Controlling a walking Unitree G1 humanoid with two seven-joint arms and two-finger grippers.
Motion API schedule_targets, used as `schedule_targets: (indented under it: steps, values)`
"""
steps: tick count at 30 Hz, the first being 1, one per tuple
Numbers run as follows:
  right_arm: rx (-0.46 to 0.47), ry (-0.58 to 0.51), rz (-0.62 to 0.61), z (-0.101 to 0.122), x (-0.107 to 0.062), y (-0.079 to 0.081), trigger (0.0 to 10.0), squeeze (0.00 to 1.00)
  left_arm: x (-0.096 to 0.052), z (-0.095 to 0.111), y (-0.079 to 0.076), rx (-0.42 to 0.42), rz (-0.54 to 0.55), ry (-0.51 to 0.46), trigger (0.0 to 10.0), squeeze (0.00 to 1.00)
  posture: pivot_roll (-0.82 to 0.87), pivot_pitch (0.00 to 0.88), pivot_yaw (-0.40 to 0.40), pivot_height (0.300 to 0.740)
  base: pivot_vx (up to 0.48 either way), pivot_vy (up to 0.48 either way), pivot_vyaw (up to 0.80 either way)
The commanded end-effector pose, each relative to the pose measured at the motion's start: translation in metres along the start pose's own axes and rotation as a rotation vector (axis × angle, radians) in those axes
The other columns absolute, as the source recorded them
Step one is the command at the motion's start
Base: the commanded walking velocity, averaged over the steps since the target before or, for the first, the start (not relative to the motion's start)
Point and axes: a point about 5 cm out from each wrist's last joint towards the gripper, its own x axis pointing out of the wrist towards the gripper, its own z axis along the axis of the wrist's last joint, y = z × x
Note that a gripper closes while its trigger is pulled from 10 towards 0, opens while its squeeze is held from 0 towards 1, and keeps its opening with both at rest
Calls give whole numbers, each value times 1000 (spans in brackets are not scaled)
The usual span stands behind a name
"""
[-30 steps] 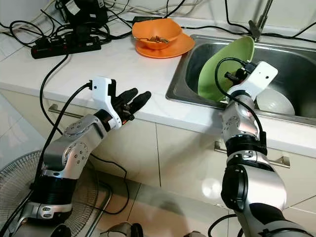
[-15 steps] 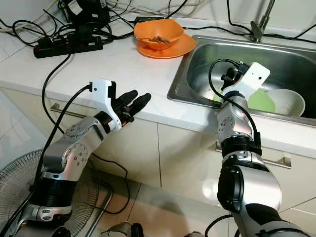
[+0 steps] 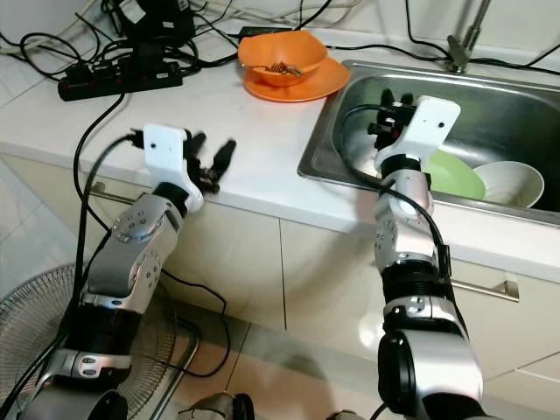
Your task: Kitchen organization
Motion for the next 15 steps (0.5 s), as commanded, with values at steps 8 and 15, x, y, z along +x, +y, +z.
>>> schedule_targets:
  steps: [8, 15]
  values:
    - [-40, -2, 14, -7, -23, 3, 10000, 0, 7, 12, 4, 61, 84, -149, 10000, 0, 22, 58, 54, 740, 0, 0, 0]
    - [-56, 28, 24, -14, -33, 4, 10000, 0, 6, 7, 7, 63, 106, -158, 10000, 0, 7, 47, 50, 740, 0, 0, 0]
